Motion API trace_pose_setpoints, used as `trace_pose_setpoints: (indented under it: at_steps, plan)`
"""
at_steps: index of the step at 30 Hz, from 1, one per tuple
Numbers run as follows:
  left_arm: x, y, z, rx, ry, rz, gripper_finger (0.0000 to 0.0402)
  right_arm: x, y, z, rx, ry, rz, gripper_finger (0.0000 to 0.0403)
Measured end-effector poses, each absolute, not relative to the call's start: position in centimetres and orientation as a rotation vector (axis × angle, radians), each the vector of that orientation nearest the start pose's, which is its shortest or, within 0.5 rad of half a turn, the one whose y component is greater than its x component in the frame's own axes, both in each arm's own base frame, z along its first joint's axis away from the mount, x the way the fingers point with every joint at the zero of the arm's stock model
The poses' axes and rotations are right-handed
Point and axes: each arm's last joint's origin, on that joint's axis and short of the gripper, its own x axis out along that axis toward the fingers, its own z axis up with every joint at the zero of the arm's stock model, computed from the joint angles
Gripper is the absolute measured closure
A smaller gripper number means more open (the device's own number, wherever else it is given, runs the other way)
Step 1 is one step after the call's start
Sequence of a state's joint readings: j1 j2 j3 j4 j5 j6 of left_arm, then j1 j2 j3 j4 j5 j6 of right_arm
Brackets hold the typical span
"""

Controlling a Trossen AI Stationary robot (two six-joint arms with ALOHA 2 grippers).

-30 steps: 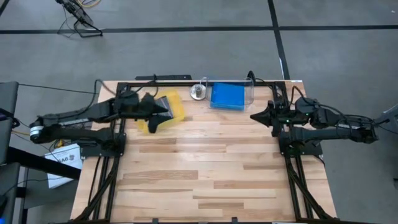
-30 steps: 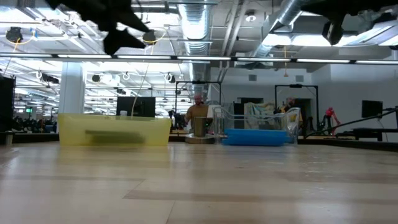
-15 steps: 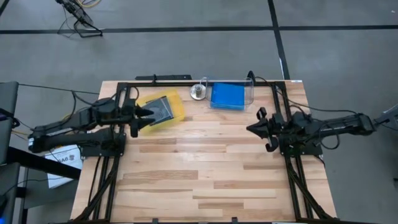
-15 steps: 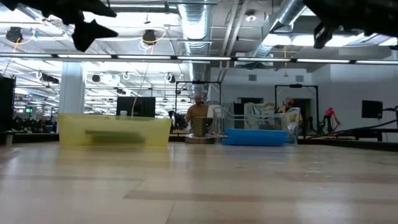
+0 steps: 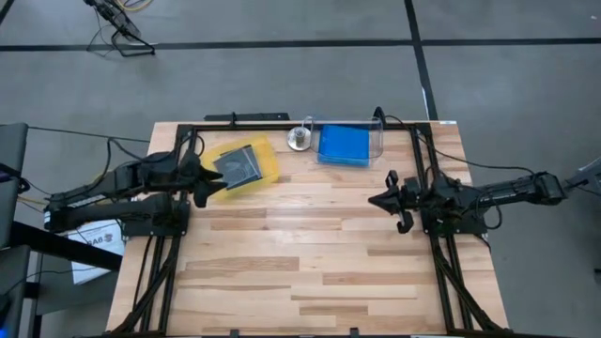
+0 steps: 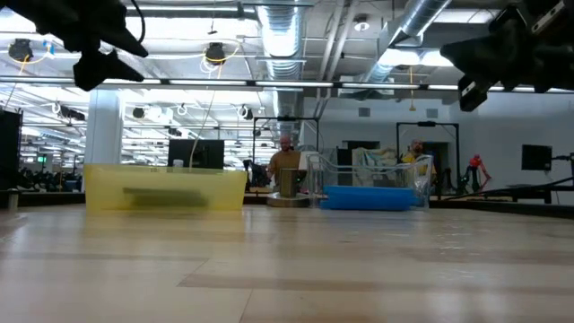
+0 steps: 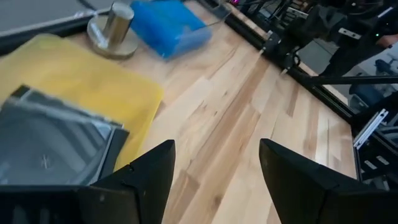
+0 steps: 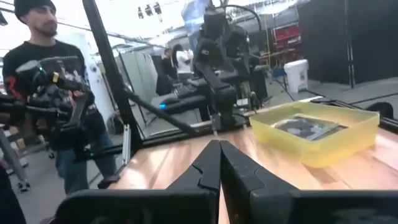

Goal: Pick & place jewel cases by type
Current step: Return to Home Position

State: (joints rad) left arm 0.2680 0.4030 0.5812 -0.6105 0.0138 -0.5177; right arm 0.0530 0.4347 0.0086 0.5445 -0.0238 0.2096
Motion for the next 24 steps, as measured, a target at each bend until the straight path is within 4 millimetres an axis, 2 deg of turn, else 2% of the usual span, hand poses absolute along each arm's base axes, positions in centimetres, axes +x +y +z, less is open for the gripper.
trace_pose_setpoints:
  at_steps: [7, 15, 21, 24]
  plan:
    - [9.0, 2.4, 26.4, -0.643, 0.402, 0.386, 0.0175, 12.5, 0.7, 17.4, 0.152, -0.052, 0.079, 0.0403]
    - [8.9, 2.4, 26.2, -0.601, 0.425, 0.385, 0.0175, 12.3, 0.7, 14.6, 0.241, 0.239, 0.045, 0.0403]
    - [8.8, 2.9, 26.2, -0.609, 0.386, 0.549, 0.0175, 12.1, 0.7, 13.9, 0.248, 0.31, 0.035, 0.0403]
    - [8.7, 2.8, 26.1, -0.64, 0.387, 0.564, 0.0175, 12.0, 0.7, 13.8, 0.248, 0.315, 0.038, 0.0403]
